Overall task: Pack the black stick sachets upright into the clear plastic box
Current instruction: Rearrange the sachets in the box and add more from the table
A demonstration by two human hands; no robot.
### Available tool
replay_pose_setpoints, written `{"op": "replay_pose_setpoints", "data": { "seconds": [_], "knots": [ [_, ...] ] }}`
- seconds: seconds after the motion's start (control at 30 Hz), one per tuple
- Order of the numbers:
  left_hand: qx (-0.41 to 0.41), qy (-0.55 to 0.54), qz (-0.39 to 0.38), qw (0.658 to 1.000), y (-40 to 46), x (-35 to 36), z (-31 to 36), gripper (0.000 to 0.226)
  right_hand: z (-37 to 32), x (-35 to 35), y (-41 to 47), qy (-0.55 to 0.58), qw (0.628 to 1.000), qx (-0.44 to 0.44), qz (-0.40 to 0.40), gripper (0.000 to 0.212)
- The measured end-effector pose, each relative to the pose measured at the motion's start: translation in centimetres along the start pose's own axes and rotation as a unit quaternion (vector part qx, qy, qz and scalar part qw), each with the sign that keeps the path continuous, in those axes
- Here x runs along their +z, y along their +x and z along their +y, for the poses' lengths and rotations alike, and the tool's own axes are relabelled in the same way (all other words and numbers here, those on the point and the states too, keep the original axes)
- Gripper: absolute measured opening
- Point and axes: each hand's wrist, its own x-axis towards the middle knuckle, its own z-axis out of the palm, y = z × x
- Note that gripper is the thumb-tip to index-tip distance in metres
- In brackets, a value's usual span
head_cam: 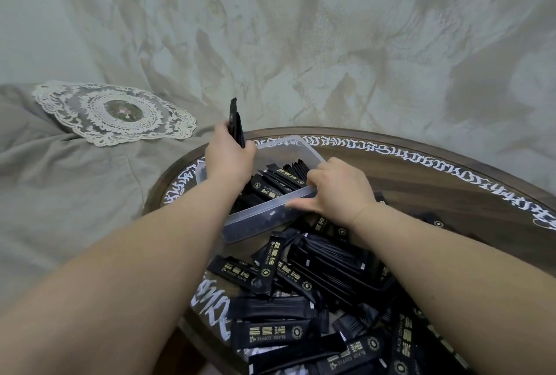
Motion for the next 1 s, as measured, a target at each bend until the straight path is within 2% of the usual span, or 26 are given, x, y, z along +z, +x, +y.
{"op": "replay_pose_setpoints", "data": {
  "seconds": [0.07, 0.2, 0.3, 0.37, 0.47, 0.57, 0.67, 0.77, 0.9, 1.0],
  "knots": [
    [-0.012, -0.007, 0.019, 1.0, 0.2, -0.1, 0.0, 0.042, -0.6, -0.1, -0.3, -0.004, 1.0, 0.002, 0.002, 0.057],
    [0.017, -0.081, 0.082, 0.993, 0.7, -0.6, 1.2, 0.039, -0.9, 0.0, -0.4, -0.006, 1.0, 0.004, 0.014, 0.056],
    [0.038, -0.061, 0.06, 0.996, 0.4, -0.4, 1.1, 0.04, -0.8, 0.2, -0.5, -0.003, 1.0, 0.005, 0.019, 0.058],
    [0.023, -0.052, 0.039, 0.998, -0.2, -0.2, 0.4, 0.037, -0.7, 0.2, -0.5, -0.001, 1.0, 0.005, 0.018, 0.057],
    [0.003, -0.06, 0.056, 0.997, -0.5, -0.2, 0.0, 0.033, -0.7, 0.3, -0.5, 0.001, 1.0, 0.008, 0.014, 0.057],
    [0.061, -0.056, 0.069, 0.994, 0.6, -0.8, 0.9, 0.039, -0.7, 0.4, -0.3, 0.006, 1.0, 0.013, 0.015, 0.058],
    [0.144, -0.027, 0.04, 0.988, 1.1, -0.9, 1.1, 0.041, -0.6, 0.4, -0.2, 0.008, 1.0, 0.012, 0.011, 0.055],
    [0.175, 0.003, 0.017, 0.984, 0.2, -0.3, 0.5, 0.036, -0.6, 0.5, -0.2, 0.006, 1.0, 0.007, 0.015, 0.056],
    [0.14, -0.025, -0.007, 0.99, -1.3, 0.6, 0.0, 0.029, -0.6, 0.5, -0.4, 0.011, 1.0, 0.013, 0.025, 0.06],
    [0.085, -0.057, -0.024, 0.994, -1.9, 0.6, 0.4, 0.034, -0.6, 0.5, -0.3, 0.012, 1.0, 0.016, 0.019, 0.059]
  ]
}}
